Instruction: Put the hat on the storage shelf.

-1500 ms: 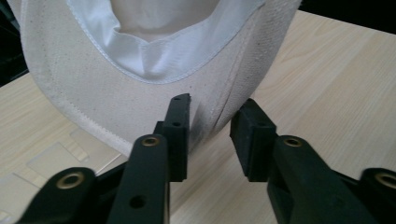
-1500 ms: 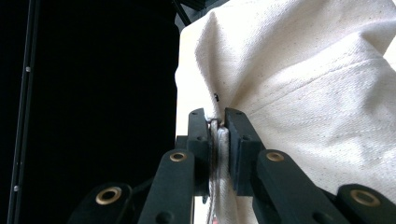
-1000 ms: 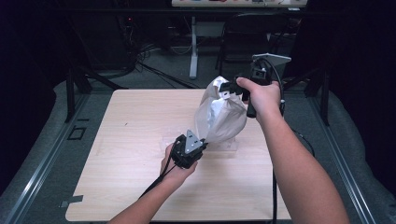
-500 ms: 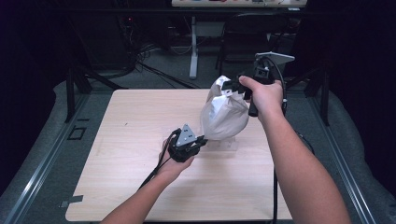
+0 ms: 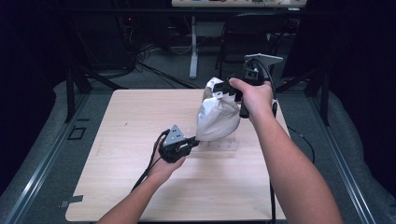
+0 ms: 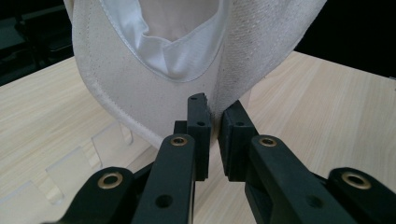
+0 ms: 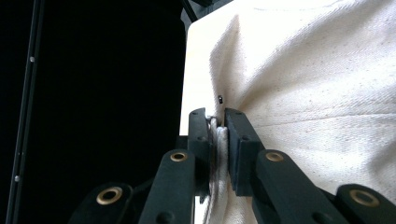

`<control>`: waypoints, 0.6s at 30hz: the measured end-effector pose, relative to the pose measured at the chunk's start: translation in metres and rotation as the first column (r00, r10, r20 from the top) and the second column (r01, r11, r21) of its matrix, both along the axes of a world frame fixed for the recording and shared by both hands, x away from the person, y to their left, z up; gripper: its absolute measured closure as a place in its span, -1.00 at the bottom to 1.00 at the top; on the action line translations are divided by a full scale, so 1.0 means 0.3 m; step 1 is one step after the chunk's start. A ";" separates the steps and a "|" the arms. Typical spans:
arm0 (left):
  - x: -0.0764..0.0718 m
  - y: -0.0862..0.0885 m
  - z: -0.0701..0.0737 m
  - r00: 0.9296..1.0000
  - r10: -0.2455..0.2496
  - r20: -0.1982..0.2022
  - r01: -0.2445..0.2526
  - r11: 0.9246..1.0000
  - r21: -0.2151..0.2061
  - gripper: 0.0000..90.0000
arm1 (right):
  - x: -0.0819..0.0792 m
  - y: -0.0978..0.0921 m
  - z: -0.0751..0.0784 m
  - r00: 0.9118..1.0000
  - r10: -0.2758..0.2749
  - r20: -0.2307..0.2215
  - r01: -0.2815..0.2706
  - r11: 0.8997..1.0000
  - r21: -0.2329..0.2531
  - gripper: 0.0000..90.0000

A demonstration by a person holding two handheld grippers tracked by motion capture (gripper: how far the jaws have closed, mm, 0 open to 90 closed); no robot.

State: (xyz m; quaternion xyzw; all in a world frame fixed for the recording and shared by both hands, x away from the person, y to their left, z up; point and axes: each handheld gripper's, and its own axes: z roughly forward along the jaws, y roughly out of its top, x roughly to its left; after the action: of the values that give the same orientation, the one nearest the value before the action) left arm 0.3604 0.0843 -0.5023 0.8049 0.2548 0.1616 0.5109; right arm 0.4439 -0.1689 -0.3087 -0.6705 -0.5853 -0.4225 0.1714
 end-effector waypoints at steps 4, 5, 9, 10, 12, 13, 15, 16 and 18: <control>-0.013 0.005 -0.010 1.000 0.012 0.005 -0.012 1.000 0.014 0.87 | -0.001 0.017 -0.006 1.000 0.013 0.000 -0.013 1.000 -0.006 0.81; -0.015 0.006 -0.012 1.000 0.016 0.004 -0.016 1.000 0.020 0.87 | -0.001 0.019 -0.008 1.000 0.020 -0.003 -0.020 1.000 -0.008 0.81; -0.023 0.009 -0.021 0.999 0.043 0.010 -0.043 0.999 0.031 0.87 | 0.001 0.031 -0.018 1.000 0.030 -0.007 -0.030 0.999 -0.026 0.81; -0.023 0.009 -0.021 0.999 0.043 0.010 -0.043 0.999 0.031 0.88 | 0.001 0.031 -0.018 1.000 0.030 -0.007 -0.030 0.999 -0.026 0.81; -0.028 0.008 -0.022 0.999 0.052 0.014 -0.053 0.998 0.036 0.88 | 0.002 0.032 -0.022 0.999 0.032 -0.008 -0.032 0.999 -0.030 0.81; -0.035 0.004 -0.022 0.997 0.071 0.018 -0.072 0.996 0.044 0.88 | 0.004 0.029 -0.025 1.000 0.029 -0.003 -0.029 0.999 -0.033 0.80; -0.043 -0.003 -0.023 0.996 0.089 0.021 -0.090 0.995 0.052 0.88 | 0.006 0.025 -0.031 1.000 0.027 -0.009 -0.028 0.999 -0.031 0.80; -0.043 -0.003 -0.023 0.996 0.089 0.021 -0.090 0.995 0.052 0.88 | 0.007 0.024 -0.036 1.000 0.026 -0.008 -0.026 0.999 -0.030 0.80; -0.053 -0.010 -0.026 0.994 0.106 0.025 -0.108 0.992 0.064 0.88 | 0.008 0.021 -0.045 1.000 0.022 -0.012 -0.022 0.999 -0.035 0.80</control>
State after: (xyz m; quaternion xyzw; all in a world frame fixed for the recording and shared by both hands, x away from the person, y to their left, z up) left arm 0.3446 0.0811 -0.5100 0.8046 0.2867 0.2058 0.4776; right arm 0.4464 -0.1627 -0.3222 -0.6692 -0.5990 -0.4065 0.1675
